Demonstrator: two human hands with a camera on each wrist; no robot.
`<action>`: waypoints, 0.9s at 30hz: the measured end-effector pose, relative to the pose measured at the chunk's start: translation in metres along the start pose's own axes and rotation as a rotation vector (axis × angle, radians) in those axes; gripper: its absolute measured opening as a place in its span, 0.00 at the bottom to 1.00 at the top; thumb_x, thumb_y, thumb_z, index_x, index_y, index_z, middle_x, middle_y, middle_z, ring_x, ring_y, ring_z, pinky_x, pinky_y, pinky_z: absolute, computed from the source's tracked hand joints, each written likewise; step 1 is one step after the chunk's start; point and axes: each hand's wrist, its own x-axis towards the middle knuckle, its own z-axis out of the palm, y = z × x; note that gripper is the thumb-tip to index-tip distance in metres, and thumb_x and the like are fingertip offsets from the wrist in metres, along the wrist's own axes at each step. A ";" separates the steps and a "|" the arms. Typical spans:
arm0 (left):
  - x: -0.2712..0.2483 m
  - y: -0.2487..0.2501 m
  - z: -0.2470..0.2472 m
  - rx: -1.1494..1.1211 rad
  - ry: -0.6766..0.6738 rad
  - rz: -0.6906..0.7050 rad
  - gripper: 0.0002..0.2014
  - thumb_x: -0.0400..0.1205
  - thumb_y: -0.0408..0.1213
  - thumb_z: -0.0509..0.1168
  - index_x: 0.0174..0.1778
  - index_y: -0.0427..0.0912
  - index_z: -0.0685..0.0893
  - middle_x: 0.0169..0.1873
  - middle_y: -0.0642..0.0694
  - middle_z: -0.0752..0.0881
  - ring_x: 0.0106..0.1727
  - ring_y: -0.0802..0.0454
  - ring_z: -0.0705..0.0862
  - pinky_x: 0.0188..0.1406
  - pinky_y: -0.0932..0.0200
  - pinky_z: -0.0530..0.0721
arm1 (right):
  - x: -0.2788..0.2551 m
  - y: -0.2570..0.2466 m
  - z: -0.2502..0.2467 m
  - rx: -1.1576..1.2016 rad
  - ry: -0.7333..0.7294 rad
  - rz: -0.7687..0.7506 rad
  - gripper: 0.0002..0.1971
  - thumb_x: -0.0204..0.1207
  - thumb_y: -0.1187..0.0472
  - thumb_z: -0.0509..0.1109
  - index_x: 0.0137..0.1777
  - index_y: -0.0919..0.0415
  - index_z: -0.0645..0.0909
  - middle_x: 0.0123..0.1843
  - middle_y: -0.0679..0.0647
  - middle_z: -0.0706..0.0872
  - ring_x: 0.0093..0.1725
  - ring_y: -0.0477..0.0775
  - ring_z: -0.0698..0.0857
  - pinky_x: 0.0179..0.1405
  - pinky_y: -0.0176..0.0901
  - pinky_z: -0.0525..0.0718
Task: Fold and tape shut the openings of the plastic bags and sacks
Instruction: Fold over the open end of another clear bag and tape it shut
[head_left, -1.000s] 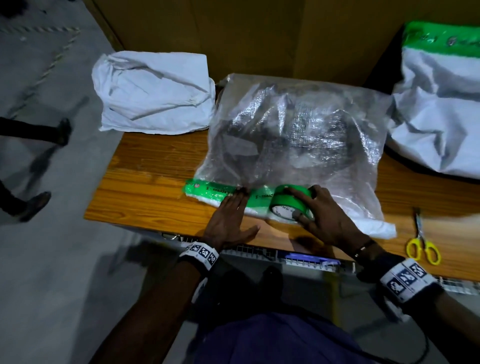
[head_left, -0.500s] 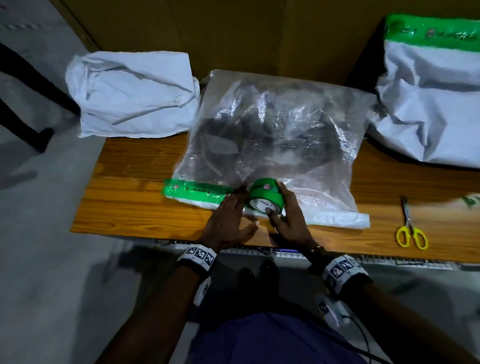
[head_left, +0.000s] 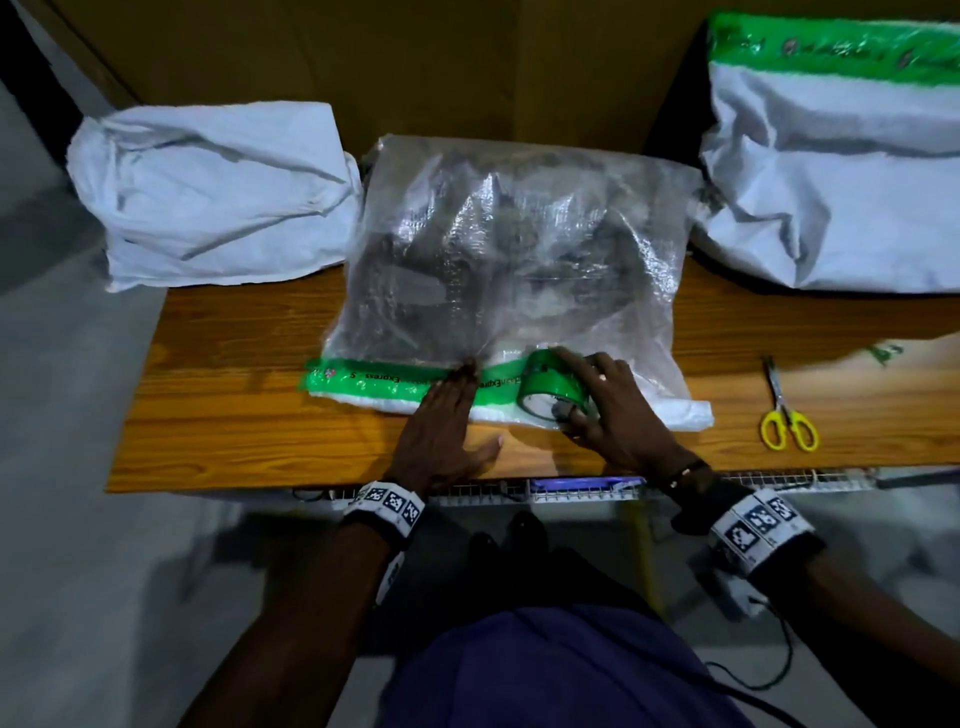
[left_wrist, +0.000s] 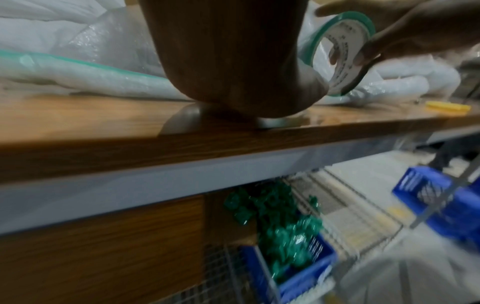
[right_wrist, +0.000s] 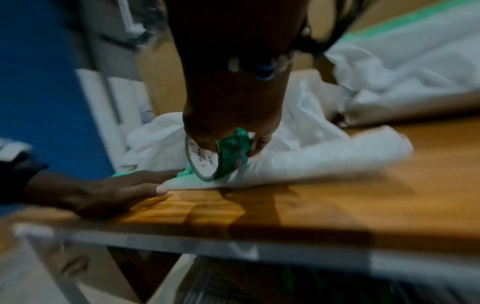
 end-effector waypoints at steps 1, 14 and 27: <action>0.001 0.003 0.000 0.002 0.024 -0.019 0.49 0.82 0.67 0.61 0.92 0.38 0.57 0.92 0.42 0.57 0.91 0.46 0.57 0.92 0.48 0.50 | -0.004 0.003 0.008 0.168 0.048 0.057 0.36 0.84 0.47 0.72 0.89 0.47 0.63 0.73 0.57 0.77 0.67 0.62 0.78 0.65 0.57 0.81; 0.013 0.037 0.016 0.007 -0.077 0.006 0.54 0.82 0.72 0.59 0.93 0.38 0.48 0.93 0.43 0.45 0.93 0.50 0.42 0.91 0.52 0.40 | -0.020 0.005 0.006 0.093 0.049 0.098 0.34 0.85 0.47 0.67 0.90 0.38 0.62 0.56 0.55 0.70 0.60 0.59 0.71 0.66 0.62 0.75; 0.025 0.079 0.013 -0.015 0.004 -0.051 0.50 0.84 0.67 0.62 0.93 0.39 0.50 0.93 0.43 0.49 0.93 0.49 0.47 0.91 0.52 0.43 | -0.038 0.040 -0.015 0.153 -0.003 0.014 0.36 0.82 0.54 0.72 0.88 0.54 0.62 0.72 0.61 0.77 0.69 0.59 0.79 0.69 0.59 0.81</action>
